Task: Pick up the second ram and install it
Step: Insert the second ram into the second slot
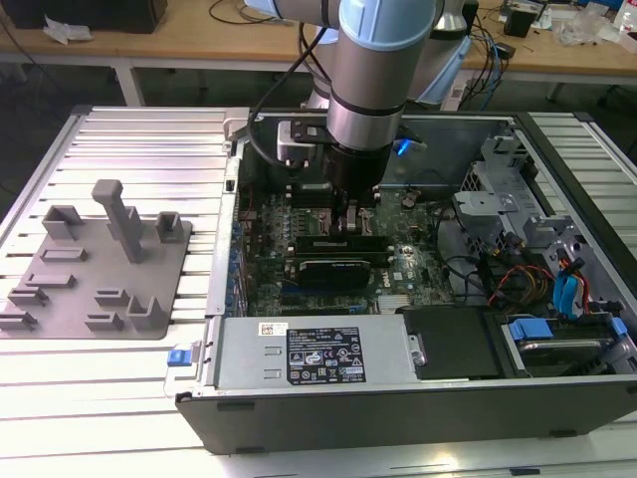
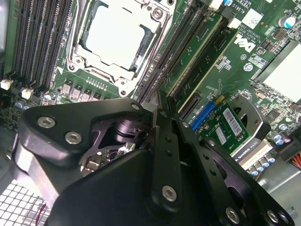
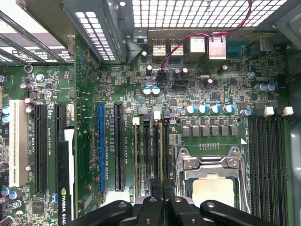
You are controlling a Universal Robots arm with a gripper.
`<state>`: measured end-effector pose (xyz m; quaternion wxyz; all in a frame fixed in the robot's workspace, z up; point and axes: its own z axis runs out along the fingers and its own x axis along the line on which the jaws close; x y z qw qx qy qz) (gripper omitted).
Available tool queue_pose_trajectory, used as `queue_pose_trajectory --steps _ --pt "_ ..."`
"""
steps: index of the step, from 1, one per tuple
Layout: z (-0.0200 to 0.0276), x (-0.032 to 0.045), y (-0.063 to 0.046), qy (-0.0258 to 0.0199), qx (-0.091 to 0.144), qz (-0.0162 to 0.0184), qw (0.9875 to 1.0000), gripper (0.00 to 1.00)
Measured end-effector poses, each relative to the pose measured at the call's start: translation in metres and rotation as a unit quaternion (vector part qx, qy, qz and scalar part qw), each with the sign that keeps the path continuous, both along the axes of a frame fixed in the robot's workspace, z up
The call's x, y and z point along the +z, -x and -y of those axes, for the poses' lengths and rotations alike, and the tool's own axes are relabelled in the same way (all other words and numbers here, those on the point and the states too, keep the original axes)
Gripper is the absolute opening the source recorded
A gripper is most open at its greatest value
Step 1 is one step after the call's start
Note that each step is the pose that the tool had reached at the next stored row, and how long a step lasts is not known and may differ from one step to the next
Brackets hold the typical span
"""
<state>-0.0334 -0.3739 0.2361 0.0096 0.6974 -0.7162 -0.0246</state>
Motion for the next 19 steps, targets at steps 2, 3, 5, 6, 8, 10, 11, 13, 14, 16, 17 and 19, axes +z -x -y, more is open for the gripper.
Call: queue_pose_trajectory --steps 2,3,5,6,8,10,11,13,14,16,17,19 --pt "0.0001 0.0001 0.0000 0.0000 0.000 0.0000 1.0000 0.09" --pt "0.0002 0.0001 0.0000 0.0001 0.000 0.0000 1.0000 0.09" --pt "0.0002 0.0014 0.0000 0.0000 0.000 0.0000 1.0000 0.09" --pt "0.0002 0.0015 0.0000 -0.0001 0.000 0.0001 1.0000 0.09" --pt "0.0009 0.0017 0.0000 0.0001 0.000 0.0000 1.0000 0.09" --pt "0.0017 0.0016 0.0000 -0.0008 0.000 0.0000 1.0000 0.09" --pt "0.0018 0.0015 0.0000 -0.0013 0.000 0.0000 1.0000 0.09" --pt "0.0020 0.0012 0.0000 -0.0021 0.000 0.0000 1.0000 0.09" --pt "0.0020 0.0012 0.0000 -0.0021 0.000 0.0000 1.0000 0.09" --pt "0.0020 0.0012 0.0000 -0.0022 0.000 0.0000 1.0000 0.09" --pt "0.0021 0.0010 0.0000 -0.0023 0.000 0.0000 1.0000 0.09" --pt "0.0020 0.0006 0.0000 -0.0022 0.000 -0.0001 1.0000 0.09"
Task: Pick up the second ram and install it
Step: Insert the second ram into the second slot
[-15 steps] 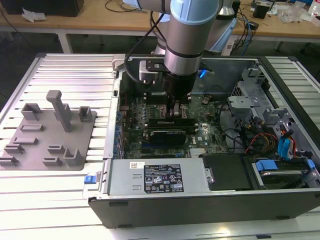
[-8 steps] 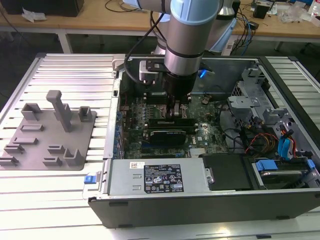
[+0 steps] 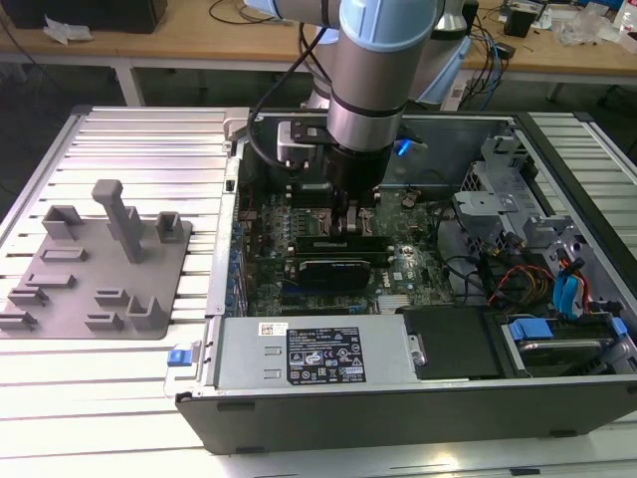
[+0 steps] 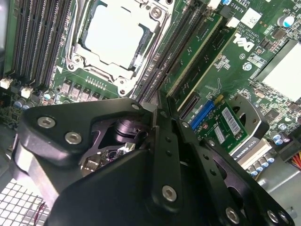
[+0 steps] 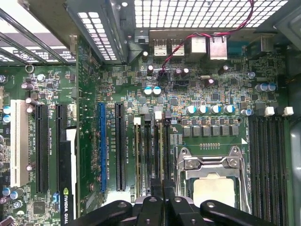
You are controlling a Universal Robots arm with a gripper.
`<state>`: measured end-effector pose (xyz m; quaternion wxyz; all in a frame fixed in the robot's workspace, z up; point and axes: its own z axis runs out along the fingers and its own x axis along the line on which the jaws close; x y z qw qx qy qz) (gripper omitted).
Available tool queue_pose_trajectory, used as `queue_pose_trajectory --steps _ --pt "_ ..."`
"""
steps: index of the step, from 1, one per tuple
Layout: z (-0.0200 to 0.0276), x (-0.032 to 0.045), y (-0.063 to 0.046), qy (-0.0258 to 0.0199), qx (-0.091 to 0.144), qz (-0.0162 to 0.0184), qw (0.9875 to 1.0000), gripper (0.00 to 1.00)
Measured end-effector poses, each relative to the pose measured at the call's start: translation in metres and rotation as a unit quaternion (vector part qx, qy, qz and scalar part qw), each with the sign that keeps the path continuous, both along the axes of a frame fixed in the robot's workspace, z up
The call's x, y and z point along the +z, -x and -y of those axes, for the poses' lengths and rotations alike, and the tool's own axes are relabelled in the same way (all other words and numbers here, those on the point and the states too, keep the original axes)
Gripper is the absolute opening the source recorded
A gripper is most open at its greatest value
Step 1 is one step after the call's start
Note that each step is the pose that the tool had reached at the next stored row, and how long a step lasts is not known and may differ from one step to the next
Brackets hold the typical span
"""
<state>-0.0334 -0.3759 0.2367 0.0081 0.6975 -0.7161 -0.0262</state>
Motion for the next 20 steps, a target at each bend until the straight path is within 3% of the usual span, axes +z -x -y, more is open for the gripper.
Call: queue_pose_trajectory --steps 16,20 --pt "0.0006 -0.0027 0.0000 -0.0030 0.000 0.0000 1.0000 0.09" --pt "0.0006 0.0008 0.0000 -0.0032 0.000 0.0001 1.0000 0.09"
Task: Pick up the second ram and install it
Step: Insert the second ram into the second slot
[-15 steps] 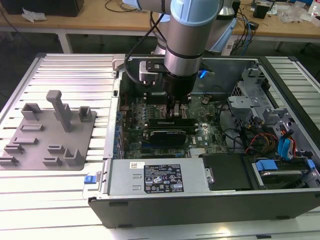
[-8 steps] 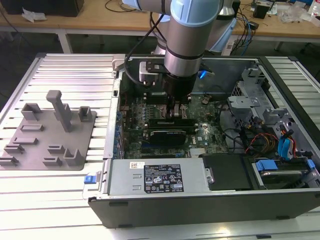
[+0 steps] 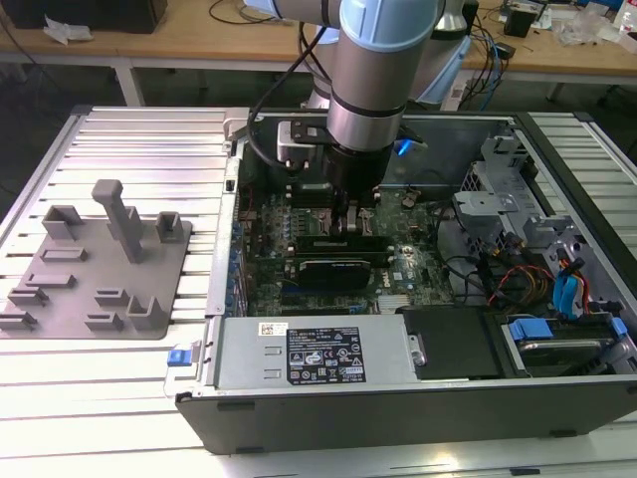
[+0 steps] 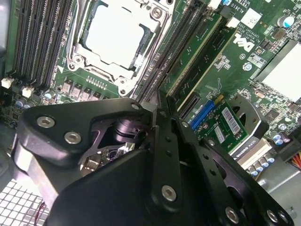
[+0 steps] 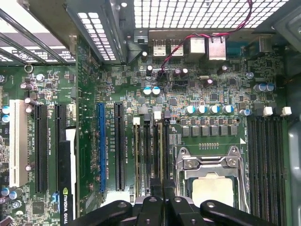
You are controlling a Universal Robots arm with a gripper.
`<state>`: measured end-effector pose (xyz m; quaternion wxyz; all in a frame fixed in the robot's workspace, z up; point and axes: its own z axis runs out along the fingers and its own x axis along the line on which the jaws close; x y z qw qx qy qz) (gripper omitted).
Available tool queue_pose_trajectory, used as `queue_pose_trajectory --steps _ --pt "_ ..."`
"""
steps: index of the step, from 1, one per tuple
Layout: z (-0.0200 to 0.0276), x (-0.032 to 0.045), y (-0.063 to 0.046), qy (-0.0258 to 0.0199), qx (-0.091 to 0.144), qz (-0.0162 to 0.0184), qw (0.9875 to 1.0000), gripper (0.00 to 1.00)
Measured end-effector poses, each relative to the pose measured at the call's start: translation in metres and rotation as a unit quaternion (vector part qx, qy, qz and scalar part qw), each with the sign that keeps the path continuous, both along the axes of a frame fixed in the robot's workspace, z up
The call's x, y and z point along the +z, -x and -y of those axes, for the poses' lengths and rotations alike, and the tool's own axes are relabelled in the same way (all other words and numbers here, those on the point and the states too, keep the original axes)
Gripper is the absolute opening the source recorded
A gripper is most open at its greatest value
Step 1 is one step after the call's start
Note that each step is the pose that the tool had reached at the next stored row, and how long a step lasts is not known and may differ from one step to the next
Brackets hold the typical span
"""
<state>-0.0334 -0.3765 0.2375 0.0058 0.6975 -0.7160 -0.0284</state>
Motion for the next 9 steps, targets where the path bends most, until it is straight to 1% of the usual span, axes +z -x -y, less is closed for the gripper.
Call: queue_pose_trajectory --steps 3,9 --pt "0.0004 0.0000 0.0000 -0.0009 0.001 0.0000 1.0000 0.09" --pt "0.0004 -0.0014 0.0000 -0.0008 0.002 -0.0001 1.0000 0.09"
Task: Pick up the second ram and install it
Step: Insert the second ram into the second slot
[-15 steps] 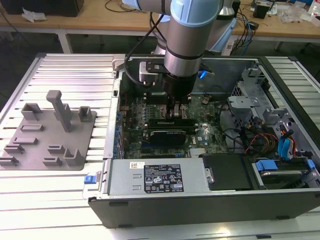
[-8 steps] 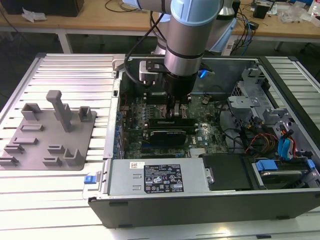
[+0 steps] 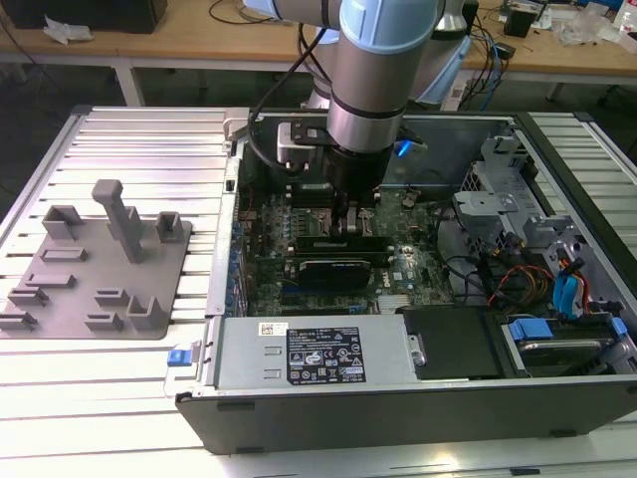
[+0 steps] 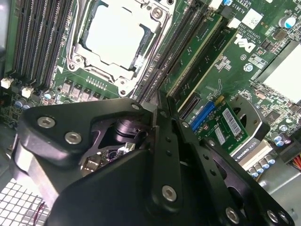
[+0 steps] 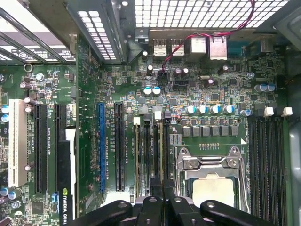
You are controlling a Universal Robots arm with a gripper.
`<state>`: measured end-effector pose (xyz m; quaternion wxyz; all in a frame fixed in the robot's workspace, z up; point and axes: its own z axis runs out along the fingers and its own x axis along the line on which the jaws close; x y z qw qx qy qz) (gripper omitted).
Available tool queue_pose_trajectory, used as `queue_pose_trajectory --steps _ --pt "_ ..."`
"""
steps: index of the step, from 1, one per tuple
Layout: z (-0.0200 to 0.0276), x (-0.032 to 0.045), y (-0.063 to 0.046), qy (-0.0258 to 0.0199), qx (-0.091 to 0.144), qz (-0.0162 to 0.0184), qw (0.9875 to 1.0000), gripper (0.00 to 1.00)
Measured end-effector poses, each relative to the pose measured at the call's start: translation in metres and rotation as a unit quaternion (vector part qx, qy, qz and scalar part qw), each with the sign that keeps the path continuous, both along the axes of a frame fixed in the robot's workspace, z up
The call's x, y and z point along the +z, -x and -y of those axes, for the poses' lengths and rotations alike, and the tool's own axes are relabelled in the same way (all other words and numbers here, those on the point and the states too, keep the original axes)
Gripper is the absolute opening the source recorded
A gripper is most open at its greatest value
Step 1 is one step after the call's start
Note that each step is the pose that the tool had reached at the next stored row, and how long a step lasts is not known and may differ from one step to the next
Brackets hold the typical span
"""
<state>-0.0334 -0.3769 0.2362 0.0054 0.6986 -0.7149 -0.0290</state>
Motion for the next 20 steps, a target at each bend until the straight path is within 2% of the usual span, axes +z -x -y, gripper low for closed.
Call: queue_pose_trajectory --steps 11,15,20 --pt "0.0000 -0.0019 0.0000 -0.0006 0.000 0.0001 1.0000 0.09" --pt "0.0000 -0.0020 -0.0009 -0.0006 0.011 0.0000 0.9999 0.09" --pt "0.0000 -0.0040 -0.0013 -0.0005 0.013 0.0000 0.9999 0.09"
